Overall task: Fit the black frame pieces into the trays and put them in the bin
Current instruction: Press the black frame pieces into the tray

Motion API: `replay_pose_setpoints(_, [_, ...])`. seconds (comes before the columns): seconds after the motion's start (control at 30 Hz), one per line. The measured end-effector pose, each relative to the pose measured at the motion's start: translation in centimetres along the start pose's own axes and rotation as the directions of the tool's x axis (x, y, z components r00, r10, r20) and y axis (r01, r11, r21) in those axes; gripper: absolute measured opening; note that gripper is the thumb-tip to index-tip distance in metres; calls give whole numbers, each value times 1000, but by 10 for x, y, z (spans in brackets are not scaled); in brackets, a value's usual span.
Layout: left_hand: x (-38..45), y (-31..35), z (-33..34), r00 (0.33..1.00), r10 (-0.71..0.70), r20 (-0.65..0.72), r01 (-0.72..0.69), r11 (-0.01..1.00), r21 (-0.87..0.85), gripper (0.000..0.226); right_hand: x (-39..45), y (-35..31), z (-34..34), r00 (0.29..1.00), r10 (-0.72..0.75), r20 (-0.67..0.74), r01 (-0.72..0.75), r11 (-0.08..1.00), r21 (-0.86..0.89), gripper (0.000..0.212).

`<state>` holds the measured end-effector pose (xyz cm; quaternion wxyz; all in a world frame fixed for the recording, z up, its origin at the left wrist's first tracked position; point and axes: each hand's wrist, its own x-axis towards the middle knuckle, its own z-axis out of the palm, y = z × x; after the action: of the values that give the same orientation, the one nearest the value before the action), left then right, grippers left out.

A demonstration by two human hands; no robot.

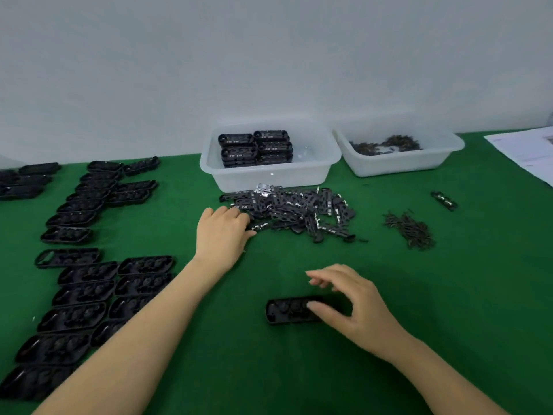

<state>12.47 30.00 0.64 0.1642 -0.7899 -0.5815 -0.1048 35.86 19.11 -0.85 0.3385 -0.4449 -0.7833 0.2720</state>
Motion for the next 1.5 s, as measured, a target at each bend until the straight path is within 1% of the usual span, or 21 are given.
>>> replay_pose_setpoints(0.1, [1, 3, -17, 978, 207, -18, -201, 963, 179, 34, 4, -1, -5, 988, -22, -153, 26, 999, 25, 30])
replay_pose_setpoints(0.17, [-3, 4, -29, 972, 230, -52, -218, 962, 163, 35, 5, -3, -7, 980, -27, -199, 34, 999, 33, 25])
replay_pose_setpoints(0.2, [-6, 5, -33, 979, 192, -72, -184, 978, 103, 31, 4, -4, -7, 977, -35, -210, 42, 999, 30, 24])
replay_pose_setpoints(0.27, [-19, 7, -41, 996, -31, -82, 15, 981, -194, 16, 5, -12, -7, 968, -63, -241, 70, 997, 23, 21])
replay_pose_setpoints(0.3, [-28, 11, -49, 984, -177, -31, 147, 895, -422, 14, 6, -17, -7, 962, -73, -265, 85, 996, 33, 20])
replay_pose_setpoints(0.33, [-38, 19, -56, 954, -300, 28, 243, 713, -658, 12, 8, -24, -6, 955, -73, -286, 93, 994, 57, 18])
replay_pose_setpoints(0.37, [-48, 30, -63, 917, -385, 104, 293, 472, -832, 9, 10, -31, -5, 954, -55, -296, 88, 991, 101, 18])
replay_pose_setpoints(0.4, [-58, 43, -70, 890, -421, 174, 297, 247, -923, 8, 13, -39, -2, 959, -14, -284, 64, 983, 169, 17])
replay_pose_setpoints(0.47, [-74, 68, -75, 882, -404, 241, 251, -30, -967, 12, 17, -52, 4, 976, 87, -200, -10, 934, 358, 15])
replay_pose_setpoints(0.57, [-86, 91, -68, 867, -397, 301, 264, -148, -953, 6, 21, -56, 13, 970, 161, -184, -83, 923, 375, 8])
replay_pose_setpoints(0.7, [-93, 90, -55, 793, -434, 426, 335, -274, -902, 7, 25, -48, 15, 948, 291, -128, -207, 871, 446, 7])
replay_pose_setpoints(0.8, [-96, 89, -56, 800, -401, 447, 325, -337, -884, 15, 28, -48, 14, 954, 286, -88, -210, 850, 483, 10])
replay_pose_setpoints(0.87, [-93, 85, -58, 829, -373, 417, 313, -309, -898, 20, 33, -51, 11, 955, 292, -56, -221, 824, 522, 11])
replay_pose_setpoints(0.9, [-91, 81, -60, 854, -355, 382, 308, -247, -919, 17, 36, -51, 7, 952, 302, -44, -231, 808, 541, 12])
replay_pose_setpoints(0.93, [-89, 75, -60, 885, -338, 320, 301, -108, -947, 12, 40, -50, 1, 947, 319, -43, -242, 791, 562, 13])
replay_pose_setpoints(1.0, [-86, 59, -58, 960, -253, 118, 210, 375, -903, 7, 45, -43, -16, 920, 382, -87, -254, 750, 611, 14])
replay_pose_setpoints(1.03, [-84, 52, -56, 985, -166, 44, 131, 563, -816, 11, 46, -37, -26, 897, 427, -113, -267, 728, 632, 13])
replay_pose_setpoints(1.07, [-84, 47, -54, 997, -76, 31, 73, 654, -753, 16, 45, -30, -35, 872, 472, -127, -288, 706, 647, 12])
replay_pose_setpoints(1.2, [-75, 47, -47, 984, 85, 154, 46, 723, -690, 23, 30, -7, -50, 804, 589, -84, -392, 632, 668, 7])
replay_pose_setpoints(1.4, [-47, 74, -46, 965, 41, 259, 109, 835, -539, 47, 11, 4, -48, 764, 636, -104, -424, 617, 663, 6])
replay_pose_setpoints(1.5, [-30, 83, -44, 946, 69, 315, 94, 875, -475, 47, 7, 4, -51, 750, 653, -102, -431, 601, 673, 5])
